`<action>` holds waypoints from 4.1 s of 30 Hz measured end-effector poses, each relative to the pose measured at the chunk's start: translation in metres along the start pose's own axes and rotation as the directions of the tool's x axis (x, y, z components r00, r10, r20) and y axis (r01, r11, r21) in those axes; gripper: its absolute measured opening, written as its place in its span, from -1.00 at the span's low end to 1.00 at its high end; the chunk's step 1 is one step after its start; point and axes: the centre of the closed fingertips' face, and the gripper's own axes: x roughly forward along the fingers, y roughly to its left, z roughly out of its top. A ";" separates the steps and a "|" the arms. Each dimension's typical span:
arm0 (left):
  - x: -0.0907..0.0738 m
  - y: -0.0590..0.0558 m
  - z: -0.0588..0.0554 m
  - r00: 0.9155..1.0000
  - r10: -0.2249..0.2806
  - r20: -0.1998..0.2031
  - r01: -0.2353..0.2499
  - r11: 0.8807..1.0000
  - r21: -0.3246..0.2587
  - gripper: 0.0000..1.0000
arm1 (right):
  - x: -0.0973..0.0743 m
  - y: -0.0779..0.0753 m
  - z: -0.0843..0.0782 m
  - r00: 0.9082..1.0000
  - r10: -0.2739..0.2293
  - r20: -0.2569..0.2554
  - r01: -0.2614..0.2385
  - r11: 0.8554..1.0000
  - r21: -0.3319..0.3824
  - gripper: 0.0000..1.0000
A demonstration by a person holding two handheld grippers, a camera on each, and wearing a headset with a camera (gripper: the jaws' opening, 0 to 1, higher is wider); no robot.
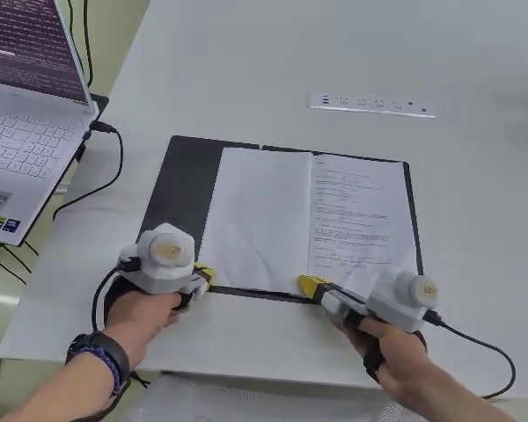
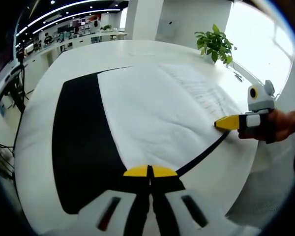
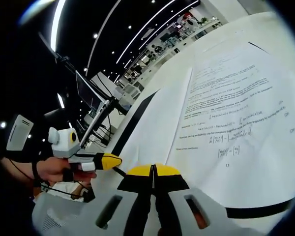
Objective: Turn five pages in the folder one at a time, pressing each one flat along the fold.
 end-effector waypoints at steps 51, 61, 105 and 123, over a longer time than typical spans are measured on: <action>-0.055 -0.033 0.056 0.990 0.018 0.137 -0.014 1.000 -0.027 -0.30 | -0.098 -0.016 0.033 0.991 -0.124 0.045 0.130 0.978 -0.165 -0.07; -0.075 -0.033 0.068 0.982 0.053 0.181 -0.057 0.998 0.019 -0.21 | -0.135 -0.018 0.061 0.981 -0.159 0.108 0.180 0.957 -0.228 0.08; -0.098 -0.058 0.069 0.974 0.032 0.225 -0.038 0.999 0.025 0.09 | -0.168 -0.017 0.074 0.968 -0.186 0.170 0.223 0.946 -0.235 0.14; -0.046 -0.112 0.090 0.981 -0.145 0.128 0.122 0.977 0.175 0.18 | -0.180 -0.026 0.071 0.965 -0.203 0.164 0.235 0.949 -0.210 0.19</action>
